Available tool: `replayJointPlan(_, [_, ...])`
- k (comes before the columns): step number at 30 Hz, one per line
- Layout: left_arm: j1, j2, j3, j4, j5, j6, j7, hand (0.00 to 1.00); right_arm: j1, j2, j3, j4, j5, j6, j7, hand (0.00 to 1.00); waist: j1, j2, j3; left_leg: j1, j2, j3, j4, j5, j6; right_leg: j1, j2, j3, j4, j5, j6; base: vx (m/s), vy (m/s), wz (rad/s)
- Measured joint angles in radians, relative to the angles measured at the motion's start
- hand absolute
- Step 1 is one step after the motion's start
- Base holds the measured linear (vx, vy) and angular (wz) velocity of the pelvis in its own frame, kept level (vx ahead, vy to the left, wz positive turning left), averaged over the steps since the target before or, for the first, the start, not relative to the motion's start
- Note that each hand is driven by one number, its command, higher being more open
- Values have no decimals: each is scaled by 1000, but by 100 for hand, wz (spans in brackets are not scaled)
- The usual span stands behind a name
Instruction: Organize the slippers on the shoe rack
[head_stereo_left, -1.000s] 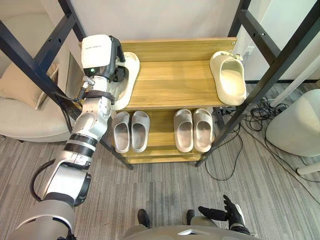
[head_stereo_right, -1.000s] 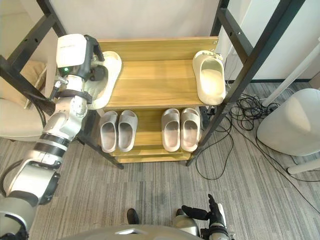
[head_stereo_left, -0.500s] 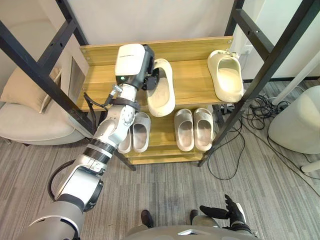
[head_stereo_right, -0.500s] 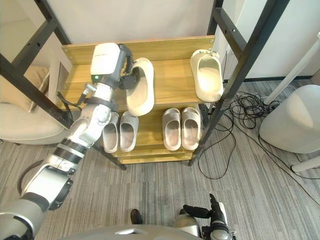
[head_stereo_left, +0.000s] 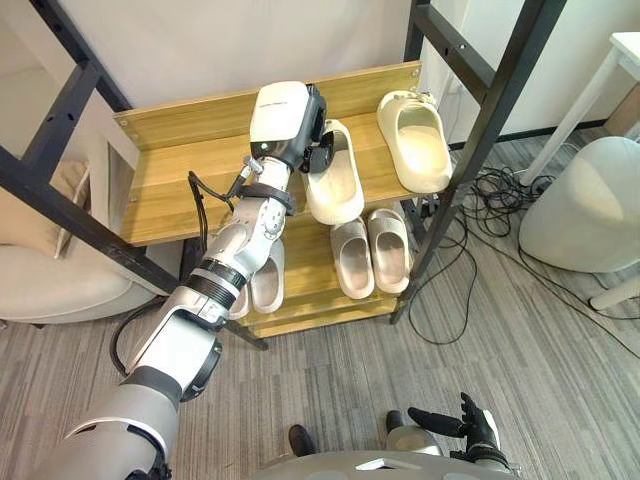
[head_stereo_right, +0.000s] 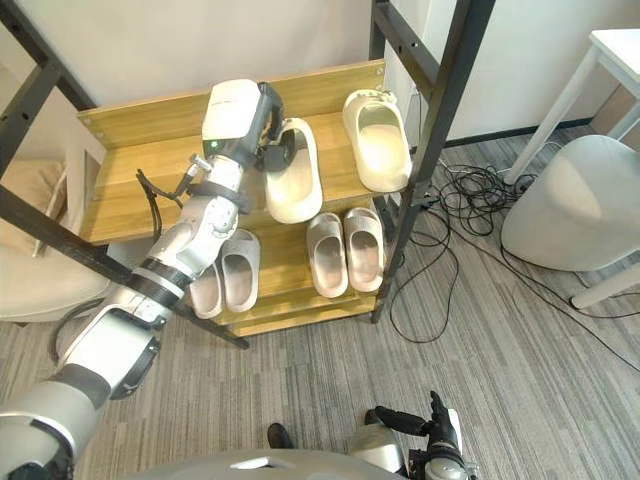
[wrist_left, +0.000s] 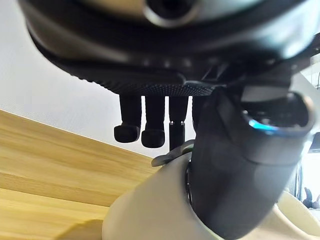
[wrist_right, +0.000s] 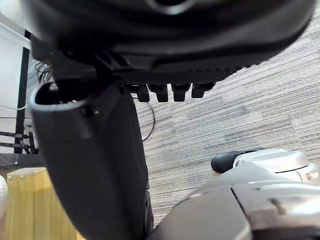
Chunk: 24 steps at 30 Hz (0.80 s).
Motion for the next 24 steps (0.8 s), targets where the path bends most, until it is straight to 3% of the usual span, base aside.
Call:
replayJointPlan(1, [-11, -3, 0, 16, 0, 3, 8, 100, 0, 0, 0, 1, 9, 0, -2, 100, 0, 0, 0, 0, 1, 5, 0, 0, 0, -3, 1, 5, 0, 0, 0, -1, 10, -24])
replayJointPlan(13, [-72, -35, 55, 111, -39, 38, 56, 100, 0, 3, -10, 7, 18, -22, -18, 100, -13, 10, 6, -2, 11, 71, 0, -11, -6, -40, 11, 77, -12, 23, -6, -21, 0, -17])
replayJointPlan(24, [-65, -91, 52, 88, -99, 29, 64, 100, -1, 0, -6, 8, 18, -22, -19, 100, -14, 11, 7, 4, 11, 46, 0, -9, -4, -19, 11, 52, -17, 23, -6, -18, -5, 5])
